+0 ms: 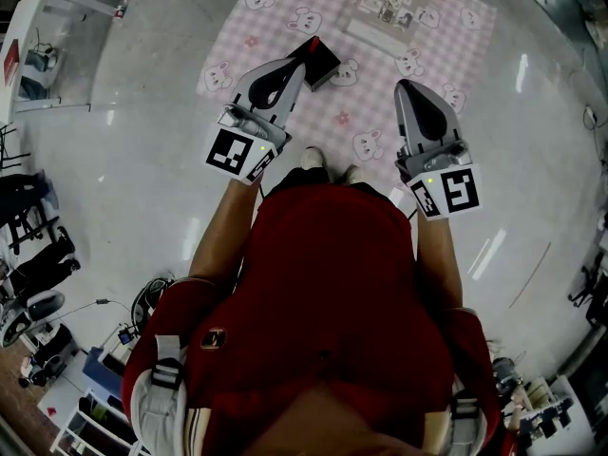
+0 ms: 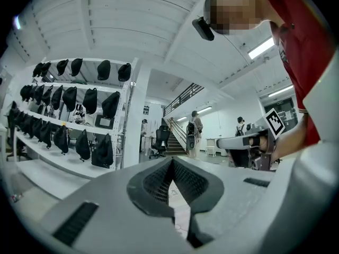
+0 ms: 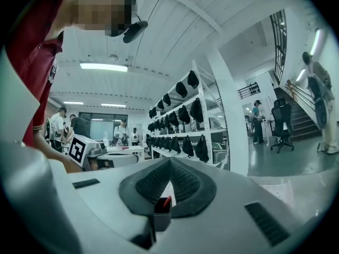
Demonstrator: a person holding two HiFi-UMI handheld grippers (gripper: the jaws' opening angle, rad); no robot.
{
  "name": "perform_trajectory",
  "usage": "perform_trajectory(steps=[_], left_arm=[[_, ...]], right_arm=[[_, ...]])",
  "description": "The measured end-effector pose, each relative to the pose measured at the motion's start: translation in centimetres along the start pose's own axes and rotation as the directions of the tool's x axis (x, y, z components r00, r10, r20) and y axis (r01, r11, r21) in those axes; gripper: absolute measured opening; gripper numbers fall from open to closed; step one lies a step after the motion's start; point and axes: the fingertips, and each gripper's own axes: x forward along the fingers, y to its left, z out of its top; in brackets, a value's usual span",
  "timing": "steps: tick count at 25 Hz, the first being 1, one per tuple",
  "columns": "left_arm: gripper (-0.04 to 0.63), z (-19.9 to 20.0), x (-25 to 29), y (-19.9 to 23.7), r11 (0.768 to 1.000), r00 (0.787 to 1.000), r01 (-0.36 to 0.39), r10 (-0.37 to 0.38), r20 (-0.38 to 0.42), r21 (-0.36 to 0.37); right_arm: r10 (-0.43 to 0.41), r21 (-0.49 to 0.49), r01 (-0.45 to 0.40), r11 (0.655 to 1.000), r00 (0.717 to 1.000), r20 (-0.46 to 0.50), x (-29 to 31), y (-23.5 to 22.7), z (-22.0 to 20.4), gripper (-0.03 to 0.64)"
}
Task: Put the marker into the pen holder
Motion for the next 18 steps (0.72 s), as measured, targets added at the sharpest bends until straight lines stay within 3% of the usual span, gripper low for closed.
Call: perform_trajectory(steps=[18], left_arm=[[0.006, 0.6, -0.2, -2.9, 0.999, 1.000, 0.014, -0.014, -0.010, 0.034]], right_arm=[[-0.016, -0.015, 0.016, 1.000, 0.999, 0.032, -3.1, -0.1, 1.1, -0.002]])
